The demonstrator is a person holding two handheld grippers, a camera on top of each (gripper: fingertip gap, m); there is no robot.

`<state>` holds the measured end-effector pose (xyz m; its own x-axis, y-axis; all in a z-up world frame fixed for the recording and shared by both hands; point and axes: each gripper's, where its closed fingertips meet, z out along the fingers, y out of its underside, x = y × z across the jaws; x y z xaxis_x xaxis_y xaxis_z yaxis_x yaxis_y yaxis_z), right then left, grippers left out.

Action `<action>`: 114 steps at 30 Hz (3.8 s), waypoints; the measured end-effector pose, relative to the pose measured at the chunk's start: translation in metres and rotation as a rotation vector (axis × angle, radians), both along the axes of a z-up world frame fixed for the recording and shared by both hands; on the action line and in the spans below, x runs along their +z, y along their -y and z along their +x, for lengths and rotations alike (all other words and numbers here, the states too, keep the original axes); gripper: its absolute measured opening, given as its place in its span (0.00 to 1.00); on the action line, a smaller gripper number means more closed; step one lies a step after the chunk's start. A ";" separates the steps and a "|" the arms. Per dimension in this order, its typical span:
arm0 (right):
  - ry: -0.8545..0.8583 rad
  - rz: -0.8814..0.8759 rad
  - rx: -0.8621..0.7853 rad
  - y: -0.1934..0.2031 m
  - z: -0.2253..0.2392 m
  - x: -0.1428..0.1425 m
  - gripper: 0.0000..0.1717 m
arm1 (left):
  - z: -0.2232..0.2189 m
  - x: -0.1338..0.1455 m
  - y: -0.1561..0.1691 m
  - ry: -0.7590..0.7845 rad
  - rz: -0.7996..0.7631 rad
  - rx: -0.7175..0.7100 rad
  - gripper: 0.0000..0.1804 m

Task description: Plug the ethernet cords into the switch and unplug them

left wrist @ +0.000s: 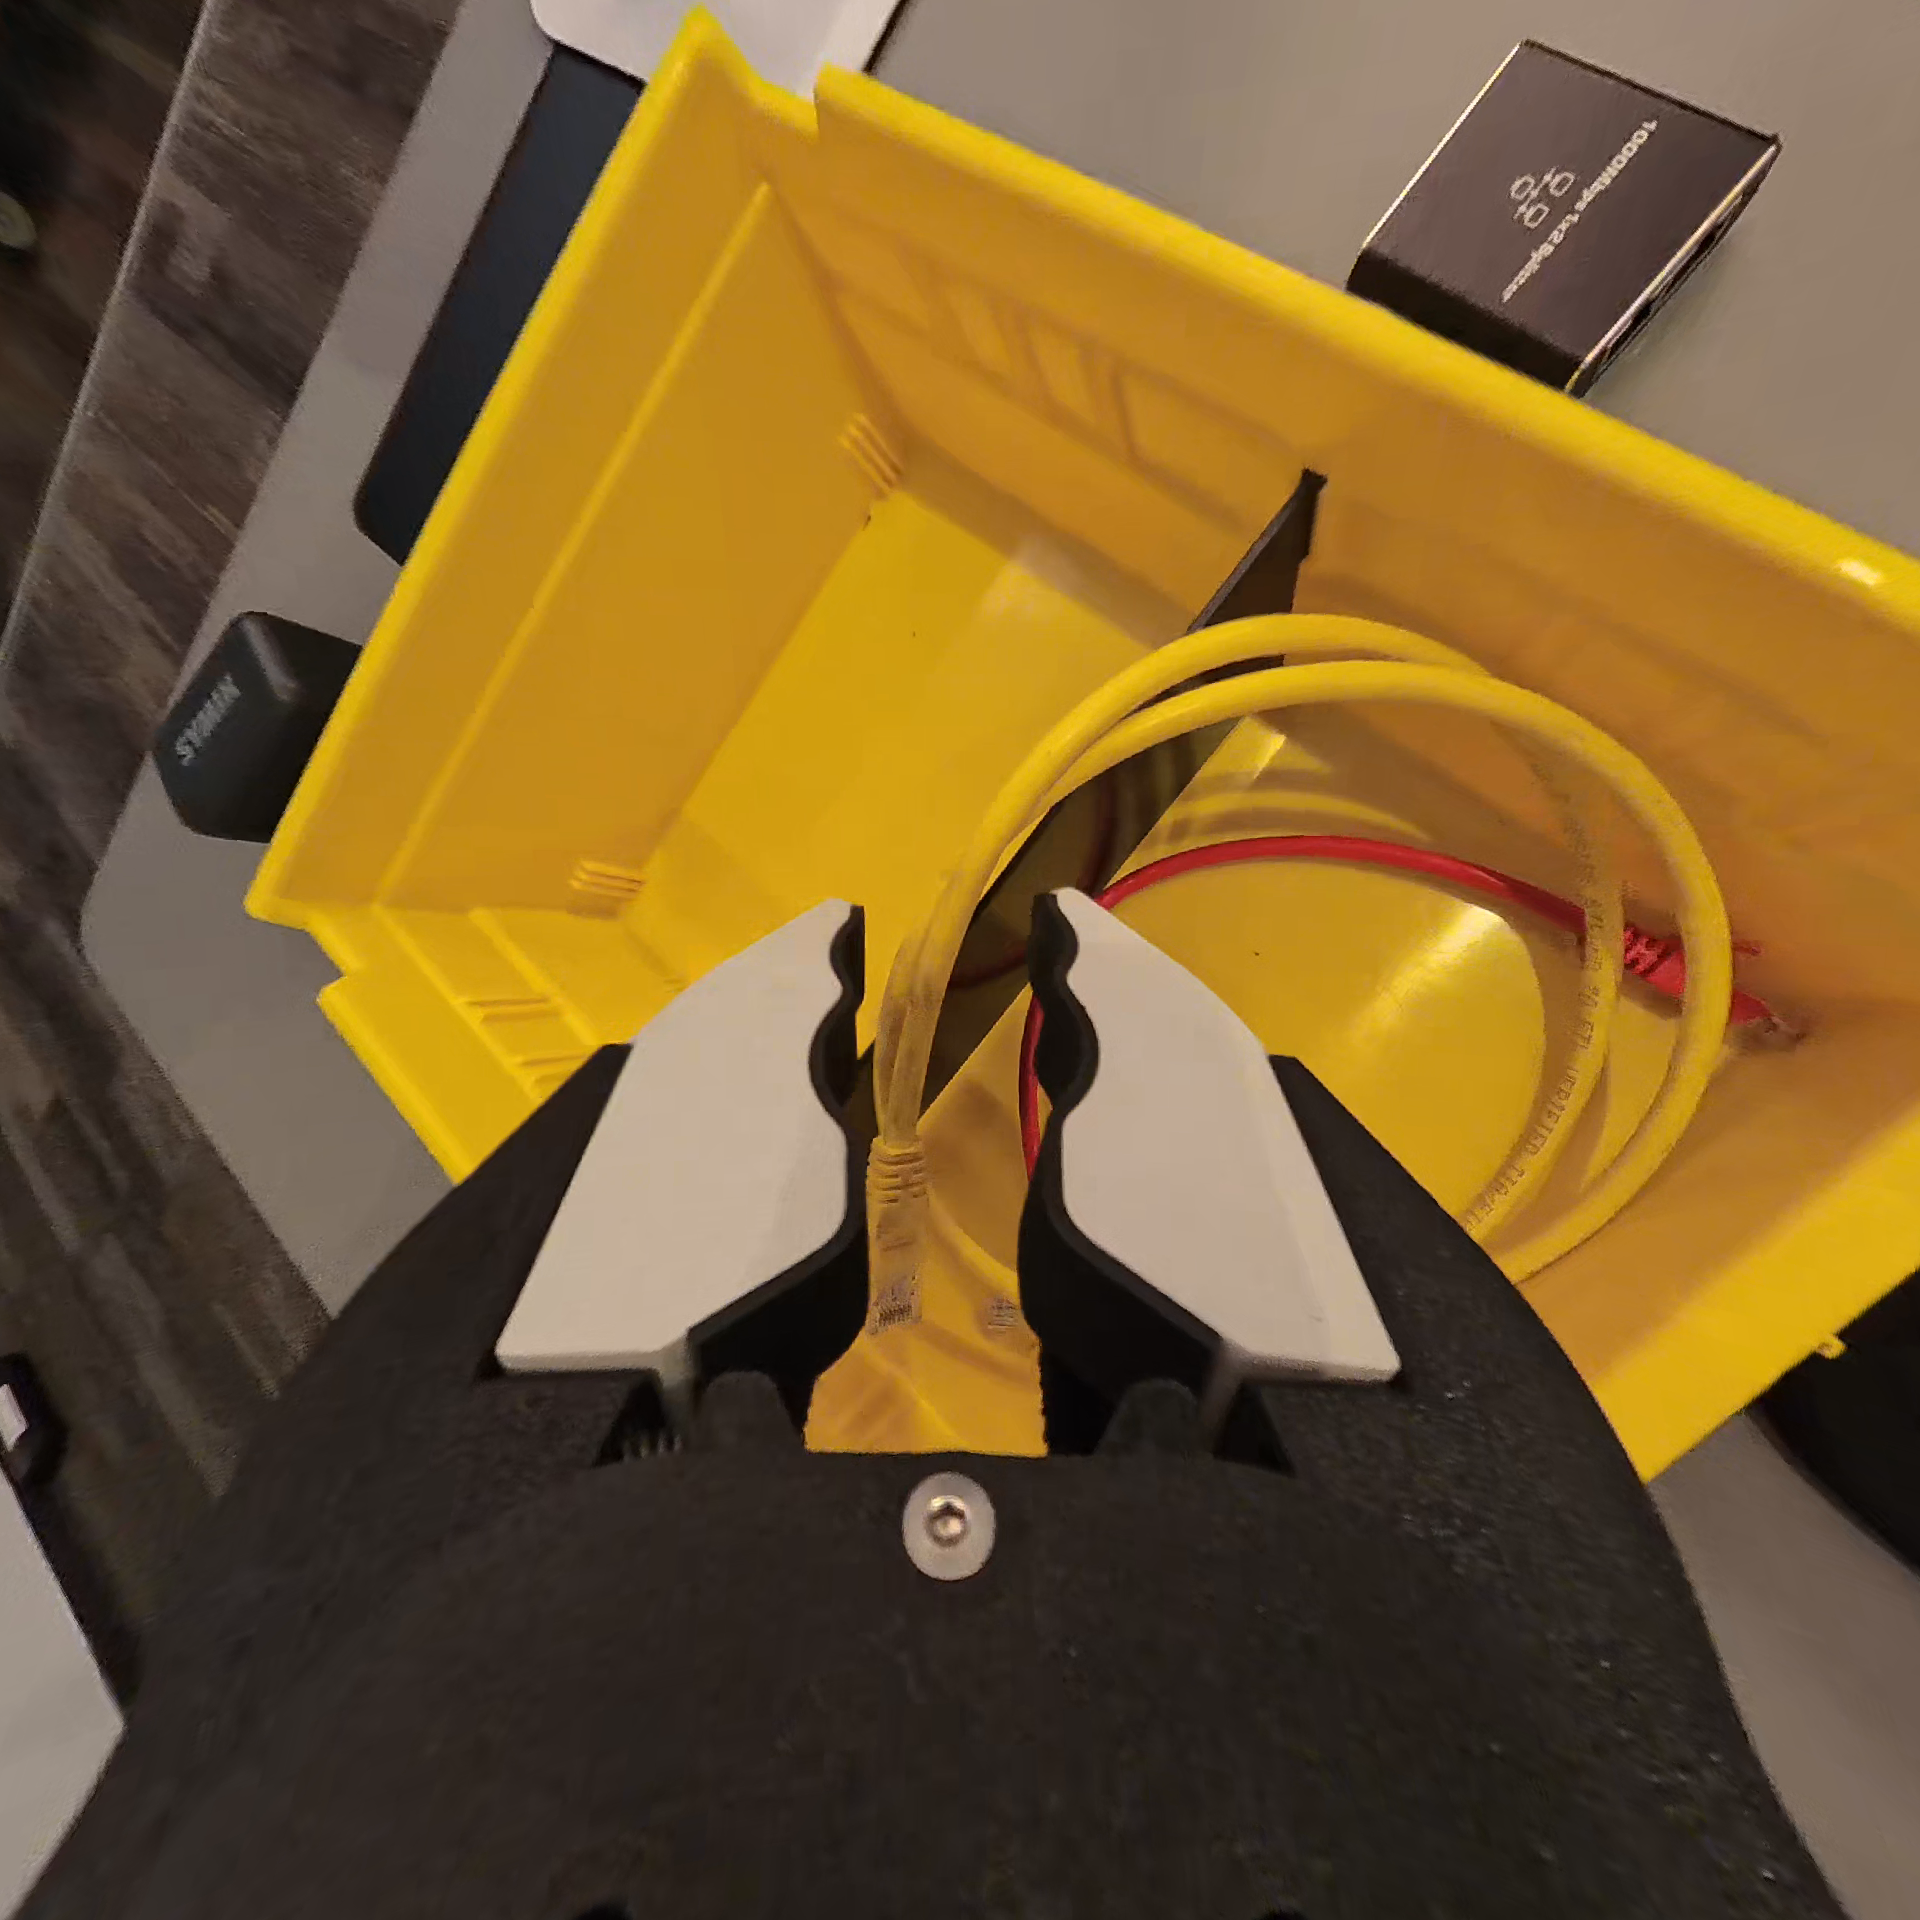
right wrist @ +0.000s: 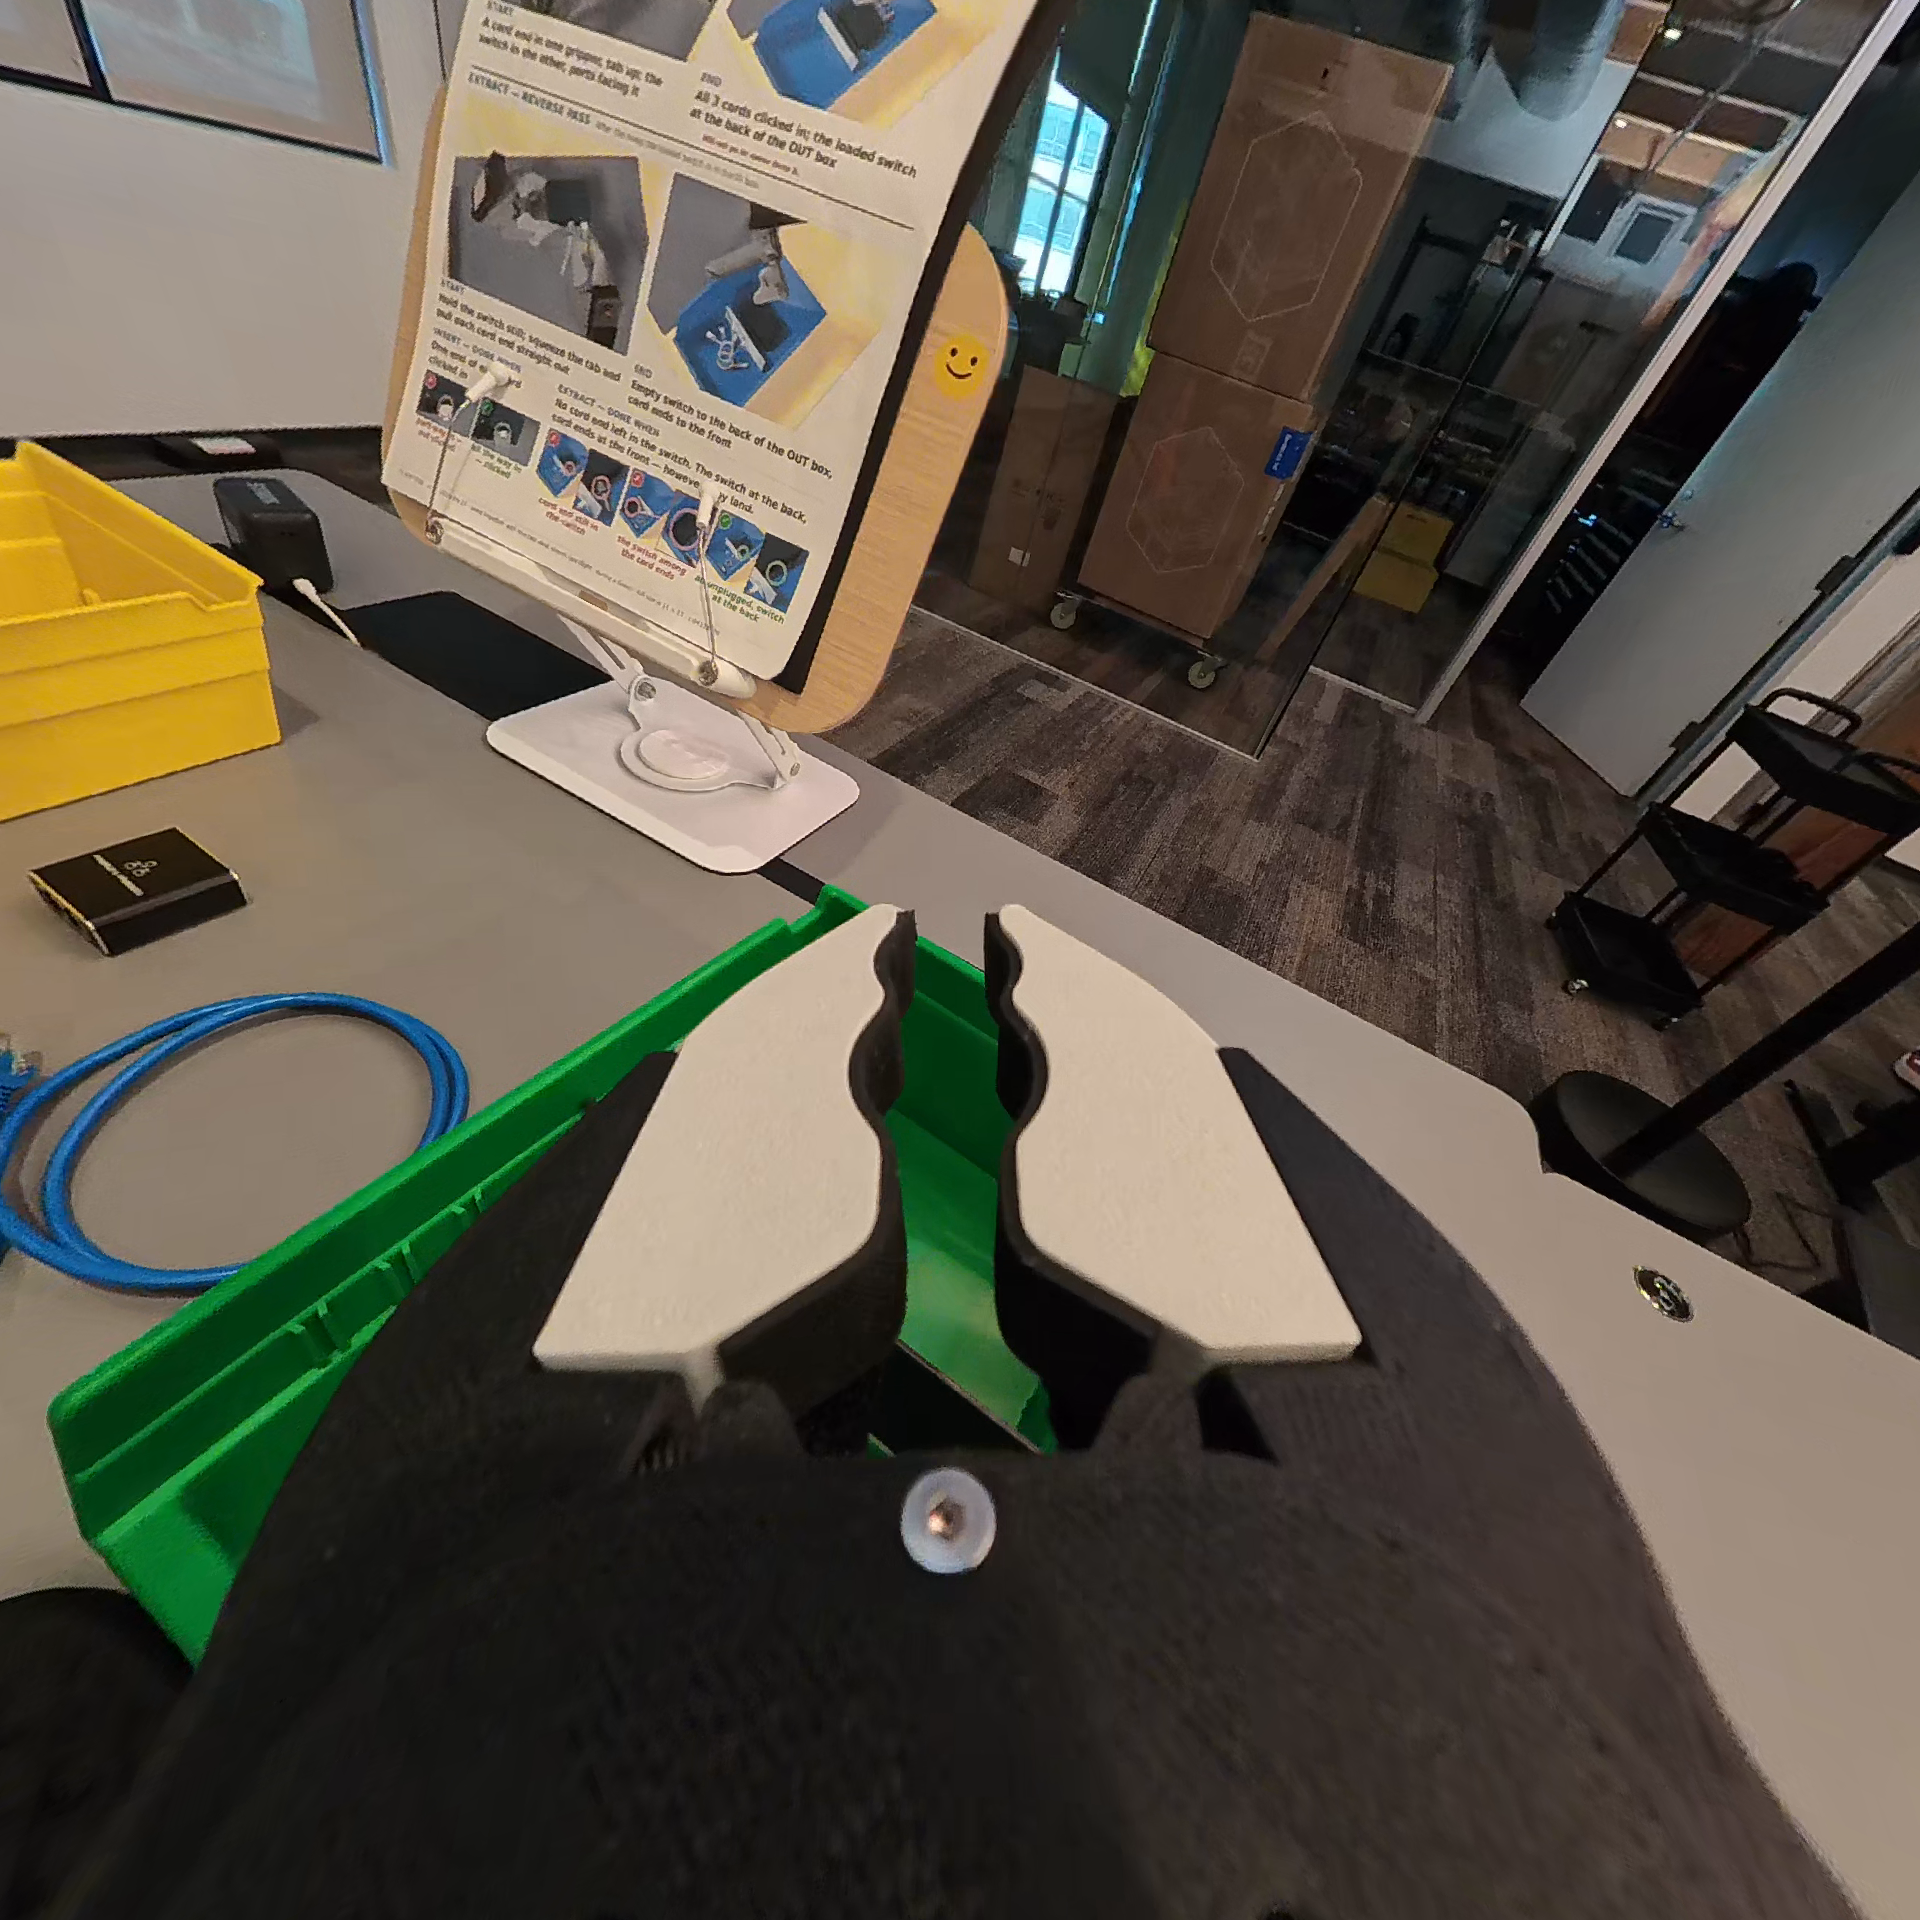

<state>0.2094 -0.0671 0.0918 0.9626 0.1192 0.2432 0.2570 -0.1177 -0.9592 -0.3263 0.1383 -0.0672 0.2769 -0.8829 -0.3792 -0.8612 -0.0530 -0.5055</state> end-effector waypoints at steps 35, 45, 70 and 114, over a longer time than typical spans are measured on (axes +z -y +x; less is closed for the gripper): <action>-0.036 0.044 -0.011 0.018 0.010 0.009 0.08 | 0.183 0.182 0.136 0.154 0.336 -0.355 0.03; 0.026 -0.003 0.042 0.000 -0.014 0.007 0.08 | 0.262 0.165 0.140 0.129 0.312 -0.433 0.03; -0.004 0.000 0.060 0.001 -0.009 0.004 0.08 | 0.253 0.013 0.109 0.019 -0.087 -0.325 0.20; -0.274 0.014 0.582 -0.024 -0.166 0.049 0.09 | 0.146 0.105 0.198 0.533 -0.242 -0.204 0.03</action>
<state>0.0432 -0.0430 0.1412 0.7687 0.6396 0.0024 0.0201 -0.0203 -0.9996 -0.1806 -0.0594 0.0376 0.1899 -0.9816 -0.0179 -0.4986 -0.0807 -0.8631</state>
